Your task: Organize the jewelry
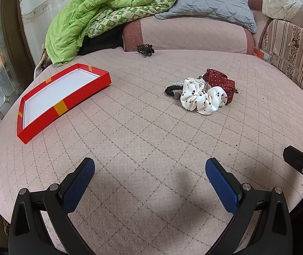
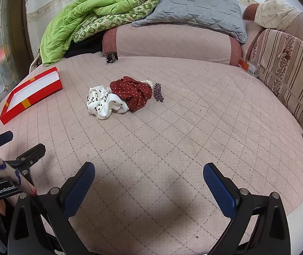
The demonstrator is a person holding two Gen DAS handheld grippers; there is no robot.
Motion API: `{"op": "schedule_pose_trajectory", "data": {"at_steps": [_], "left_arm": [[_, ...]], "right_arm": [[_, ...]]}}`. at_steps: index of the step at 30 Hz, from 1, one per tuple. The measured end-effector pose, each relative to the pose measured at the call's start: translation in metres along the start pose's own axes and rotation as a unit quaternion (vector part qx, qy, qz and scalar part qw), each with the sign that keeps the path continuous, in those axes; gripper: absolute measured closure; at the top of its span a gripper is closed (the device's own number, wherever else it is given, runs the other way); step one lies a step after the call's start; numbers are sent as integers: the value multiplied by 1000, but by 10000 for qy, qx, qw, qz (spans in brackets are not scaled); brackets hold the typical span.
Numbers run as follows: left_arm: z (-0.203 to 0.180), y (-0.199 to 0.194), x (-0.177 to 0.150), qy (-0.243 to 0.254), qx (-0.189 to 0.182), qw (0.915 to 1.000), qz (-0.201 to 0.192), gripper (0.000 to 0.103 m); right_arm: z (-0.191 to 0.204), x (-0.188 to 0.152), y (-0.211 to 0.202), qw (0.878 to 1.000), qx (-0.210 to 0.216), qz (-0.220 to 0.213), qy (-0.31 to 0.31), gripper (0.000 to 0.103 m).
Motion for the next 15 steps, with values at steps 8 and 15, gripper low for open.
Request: {"op": "schedule_pose_trajectory", "data": {"at_steps": [8, 15], "left_arm": [[1, 3, 2, -13, -16, 10000, 39, 0], [0, 12, 10, -61, -171, 9998, 8, 0]], "right_arm": [[-4, 2, 4, 10000, -8, 48, 71, 0], [-15, 8, 15, 9992, 62, 149, 376, 0]]}}
Point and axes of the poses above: each gripper's, at about its wrist camera, not at the fingertips, and y roughly the way its jaws point, z to its left, x to its top, the point moved 10 cm from there along y, roughly the way its jaws point, and after that the axes turned 7 degrees about y, right-handed, at the moved point
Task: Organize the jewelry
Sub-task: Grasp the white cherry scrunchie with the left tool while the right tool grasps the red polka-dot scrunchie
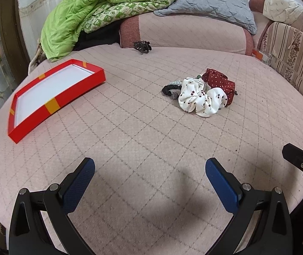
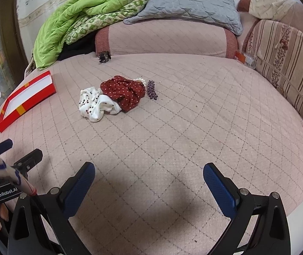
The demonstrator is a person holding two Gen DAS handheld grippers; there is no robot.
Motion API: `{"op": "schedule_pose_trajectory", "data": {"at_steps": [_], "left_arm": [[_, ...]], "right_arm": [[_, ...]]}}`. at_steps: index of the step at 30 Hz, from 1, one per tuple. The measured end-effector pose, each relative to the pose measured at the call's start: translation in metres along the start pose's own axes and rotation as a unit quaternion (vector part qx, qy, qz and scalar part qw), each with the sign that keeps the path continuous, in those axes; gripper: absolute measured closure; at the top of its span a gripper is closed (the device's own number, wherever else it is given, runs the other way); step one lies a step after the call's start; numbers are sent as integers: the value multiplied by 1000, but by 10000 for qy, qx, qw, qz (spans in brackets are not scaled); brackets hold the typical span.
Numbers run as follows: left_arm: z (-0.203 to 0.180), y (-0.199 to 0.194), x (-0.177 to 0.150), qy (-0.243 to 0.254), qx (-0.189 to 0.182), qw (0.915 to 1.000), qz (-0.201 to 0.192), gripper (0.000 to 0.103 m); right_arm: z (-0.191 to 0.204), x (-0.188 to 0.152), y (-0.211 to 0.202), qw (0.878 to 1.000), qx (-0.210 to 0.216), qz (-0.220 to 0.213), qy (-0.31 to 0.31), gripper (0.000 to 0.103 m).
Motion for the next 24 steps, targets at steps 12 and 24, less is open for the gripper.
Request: {"op": "schedule_pose_trajectory", "data": {"at_steps": [12, 24], "left_arm": [[-6, 35, 36, -60, -175, 9998, -91, 0], [-7, 54, 70, -74, -459, 9987, -211, 0]], "right_arm": [[-8, 40, 27, 9996, 151, -47, 241, 3], [13, 77, 71, 9899, 1023, 287, 943, 3]]}}
Point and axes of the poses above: each gripper's, at about its wrist camera, not at the fingertips, and y roughly the way its jaws point, z to its left, x to its top, the point moved 10 cm from there along y, roughly the way its jaws point, and after that the axes turned 7 degrees about y, right-handed, at the moved point
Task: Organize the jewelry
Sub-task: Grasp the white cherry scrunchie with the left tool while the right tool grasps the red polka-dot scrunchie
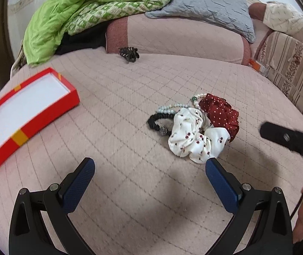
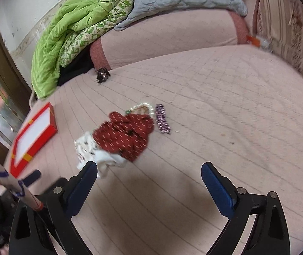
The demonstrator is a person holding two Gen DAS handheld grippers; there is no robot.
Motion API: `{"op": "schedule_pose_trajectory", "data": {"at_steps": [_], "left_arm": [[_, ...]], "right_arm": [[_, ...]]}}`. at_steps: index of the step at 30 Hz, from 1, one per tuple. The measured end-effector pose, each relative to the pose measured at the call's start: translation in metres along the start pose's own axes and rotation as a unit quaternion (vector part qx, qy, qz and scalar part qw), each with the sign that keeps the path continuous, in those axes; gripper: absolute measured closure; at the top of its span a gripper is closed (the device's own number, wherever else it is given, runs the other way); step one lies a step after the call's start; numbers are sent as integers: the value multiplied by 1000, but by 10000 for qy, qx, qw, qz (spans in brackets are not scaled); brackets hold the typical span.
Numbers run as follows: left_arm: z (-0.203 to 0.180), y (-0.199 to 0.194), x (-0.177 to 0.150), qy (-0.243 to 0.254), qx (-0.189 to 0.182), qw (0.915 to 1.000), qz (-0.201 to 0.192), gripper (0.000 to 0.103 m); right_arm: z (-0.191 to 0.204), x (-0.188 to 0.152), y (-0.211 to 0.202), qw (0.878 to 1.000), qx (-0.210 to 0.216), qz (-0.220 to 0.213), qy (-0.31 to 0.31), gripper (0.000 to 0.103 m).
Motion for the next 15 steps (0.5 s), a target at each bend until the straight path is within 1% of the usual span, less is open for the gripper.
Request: {"op": "schedule_pose_trajectory", "data": {"at_steps": [2, 7, 10, 12, 13, 14, 15], "left_arm": [[5, 1, 3, 34, -10, 10000, -19, 0], [15, 2, 1, -156, -202, 9997, 32, 0], [14, 5, 1, -198, -333, 9992, 45, 0], [11, 6, 3, -172, -398, 9991, 45, 0], [9, 7, 3, -154, -443, 9989, 47, 0], [6, 7, 4, -138, -495, 9987, 42, 0], [3, 8, 6, -111, -555, 9984, 19, 0]], "right_arm": [[7, 3, 12, 9997, 182, 141, 117, 3], [30, 11, 39, 9973, 605, 320, 283, 3], [36, 14, 56, 9969, 596, 407, 315, 3], [34, 16, 67, 9965, 541, 464, 426, 6], [31, 16, 71, 9963, 501, 509, 471, 14], [29, 16, 77, 9957, 469, 589, 535, 31], [26, 16, 80, 9949, 486, 654, 600, 41]]}}
Point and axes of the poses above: each gripper's, at about its wrist camera, not at the fingertips, and y roughly the way its jaws point, z to its left, x to its top, the point moved 10 cm from there along y, roughly the way its jaws point, and after that the axes turned 7 degrees about y, right-handed, at the moved point
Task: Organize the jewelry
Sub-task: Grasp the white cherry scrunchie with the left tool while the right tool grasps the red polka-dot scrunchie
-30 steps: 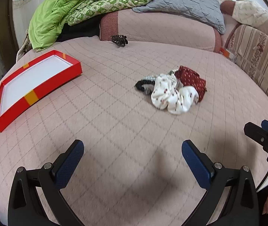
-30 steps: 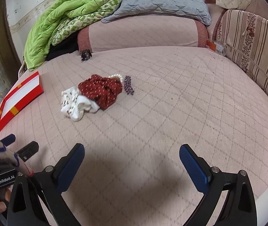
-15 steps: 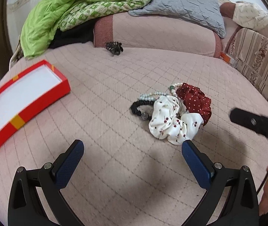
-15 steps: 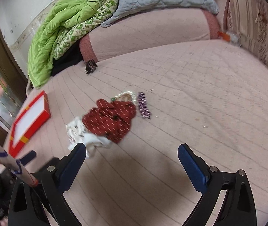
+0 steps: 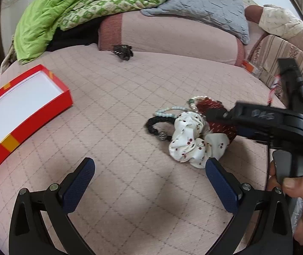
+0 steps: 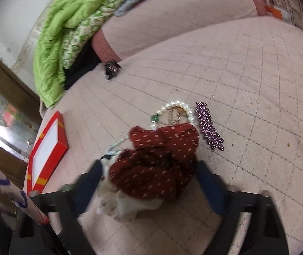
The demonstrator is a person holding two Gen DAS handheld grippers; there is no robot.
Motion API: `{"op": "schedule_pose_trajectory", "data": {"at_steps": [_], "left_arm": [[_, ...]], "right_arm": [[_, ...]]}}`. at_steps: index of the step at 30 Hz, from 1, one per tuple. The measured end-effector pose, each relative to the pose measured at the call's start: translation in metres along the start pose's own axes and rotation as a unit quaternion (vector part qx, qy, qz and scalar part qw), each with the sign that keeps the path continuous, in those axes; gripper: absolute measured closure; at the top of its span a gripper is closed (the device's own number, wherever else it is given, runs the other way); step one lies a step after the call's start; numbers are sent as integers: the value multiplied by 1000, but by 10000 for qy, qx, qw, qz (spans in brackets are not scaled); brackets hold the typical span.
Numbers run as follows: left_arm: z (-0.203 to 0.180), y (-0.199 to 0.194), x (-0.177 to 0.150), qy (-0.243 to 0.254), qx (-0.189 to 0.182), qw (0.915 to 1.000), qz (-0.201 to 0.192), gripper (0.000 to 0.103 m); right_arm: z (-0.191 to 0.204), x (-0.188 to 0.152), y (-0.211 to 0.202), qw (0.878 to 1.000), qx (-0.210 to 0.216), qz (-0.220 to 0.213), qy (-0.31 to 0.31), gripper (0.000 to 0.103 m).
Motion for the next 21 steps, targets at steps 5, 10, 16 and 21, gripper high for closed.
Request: {"op": "schedule_pose_trajectory", "data": {"at_steps": [5, 10, 16, 21], "left_arm": [[-16, 7, 10, 255, -169, 9995, -72, 0], [-35, 25, 19, 650, -157, 9977, -57, 0], [-45, 53, 22, 887, -72, 9959, 167, 0], [-52, 68, 26, 943, -192, 9950, 273, 37]], "right_arm": [[-7, 6, -7, 9993, 238, -19, 299, 81], [-4, 22, -37, 9981, 220, -567, 137, 82], [-9, 29, -44, 9971, 260, -659, 285, 82], [-11, 29, -43, 9971, 274, -629, 337, 81]]}}
Point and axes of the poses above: each gripper's, at about its wrist camera, not at the fingertips, and y roughly the way its jaws point, z to its left, x to its top, the point moved 10 cm from there along y, roughly the way its jaws point, and after that the axes turned 7 degrees about y, right-handed, at the moved point
